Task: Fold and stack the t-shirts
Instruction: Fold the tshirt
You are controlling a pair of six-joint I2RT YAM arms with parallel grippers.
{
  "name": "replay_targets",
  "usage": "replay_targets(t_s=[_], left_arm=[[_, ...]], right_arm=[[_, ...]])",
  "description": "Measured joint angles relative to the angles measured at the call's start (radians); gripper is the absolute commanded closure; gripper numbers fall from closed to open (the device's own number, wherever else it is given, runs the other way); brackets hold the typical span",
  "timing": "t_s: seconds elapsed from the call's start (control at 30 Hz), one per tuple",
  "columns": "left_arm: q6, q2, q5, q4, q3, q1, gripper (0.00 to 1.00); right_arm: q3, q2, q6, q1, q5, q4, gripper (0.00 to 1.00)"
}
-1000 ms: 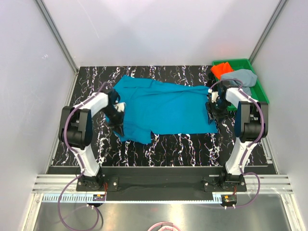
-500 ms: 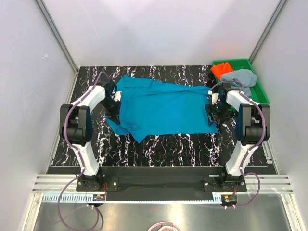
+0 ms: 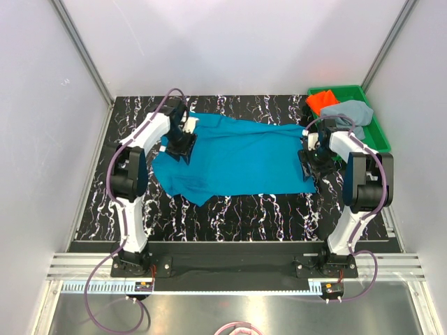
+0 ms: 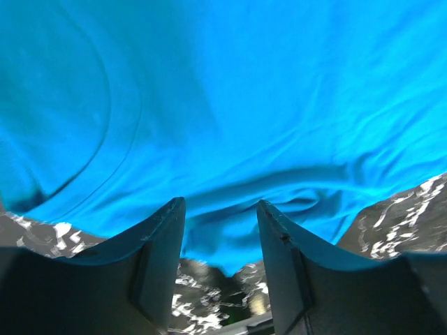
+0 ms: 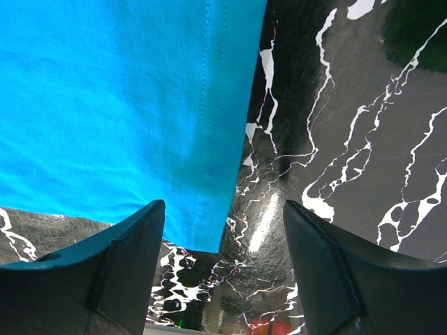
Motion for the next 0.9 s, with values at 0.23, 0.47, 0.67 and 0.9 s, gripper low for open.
replay_targets(t_s=[0.23,0.47,0.67,0.9], left_arm=[[0.014,-0.070,-0.051,-0.015,-0.089,0.011,0.49],[-0.017,-0.254,-0.063,-0.052,-0.254,0.023,0.52],[-0.027,-0.246,-0.047,-0.058,-0.312,0.057,0.53],[-0.027,-0.133,-0.020,-0.055,-0.286,0.108,0.56]], right_arm=[[0.000,-0.002,0.004,0.000,-0.009,0.000,0.24],[0.000,-0.002,0.005,0.000,-0.009,0.000,0.24],[0.001,-0.002,0.007,0.000,-0.010,-0.002,0.24],[0.003,-0.002,0.008,0.000,-0.010,-0.004,0.24]])
